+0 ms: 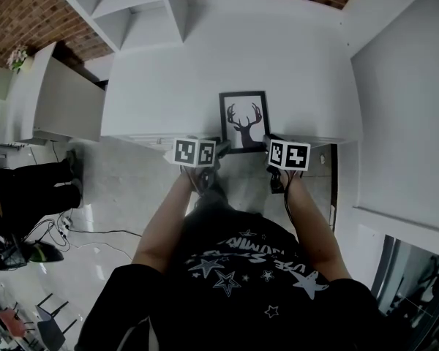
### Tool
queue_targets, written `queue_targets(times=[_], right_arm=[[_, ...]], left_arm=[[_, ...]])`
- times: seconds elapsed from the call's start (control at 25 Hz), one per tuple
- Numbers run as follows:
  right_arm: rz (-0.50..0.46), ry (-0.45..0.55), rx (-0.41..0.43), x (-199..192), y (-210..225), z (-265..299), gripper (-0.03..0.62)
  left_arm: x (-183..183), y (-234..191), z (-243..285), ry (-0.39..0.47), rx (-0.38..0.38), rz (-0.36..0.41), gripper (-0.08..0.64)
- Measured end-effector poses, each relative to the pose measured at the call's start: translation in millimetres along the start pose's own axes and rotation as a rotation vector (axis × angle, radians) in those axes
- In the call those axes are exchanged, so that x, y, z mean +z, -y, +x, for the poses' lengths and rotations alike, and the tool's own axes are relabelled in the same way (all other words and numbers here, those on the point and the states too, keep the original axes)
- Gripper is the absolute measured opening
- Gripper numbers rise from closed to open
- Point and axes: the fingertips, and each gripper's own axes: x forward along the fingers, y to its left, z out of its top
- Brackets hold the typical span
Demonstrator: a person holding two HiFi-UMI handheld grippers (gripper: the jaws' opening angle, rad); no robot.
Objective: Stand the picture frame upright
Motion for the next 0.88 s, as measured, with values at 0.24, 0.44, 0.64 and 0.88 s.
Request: queue_targets(times=[0.24, 0.44, 0.64, 0.88], right_arm=[[-0.003, 0.001, 0.001, 0.0, -1.2, -0.1, 0.077], [-0.002, 0.001, 0.004, -0.3, 0.2, -0.6, 0.077], [0.031, 0.001, 0.032, -2.1, -3.6, -0.6, 0.077], [0.003, 0.036, 0.073, 15.3, -15.3, -2.1, 0.077]], left_arm=[[-1.2, 1.7, 5.9, -0.026, -0.006, 0.012, 0.15], [-0.9, 2.7, 6.4, -0.024, 0.008, 0.033, 0.146], [-1.7, 1.0, 1.9, -0.017, 0.024, 0.056, 0.143], [11.8, 0.5, -12.0, 0.04, 0.049, 0.082, 0.141]])
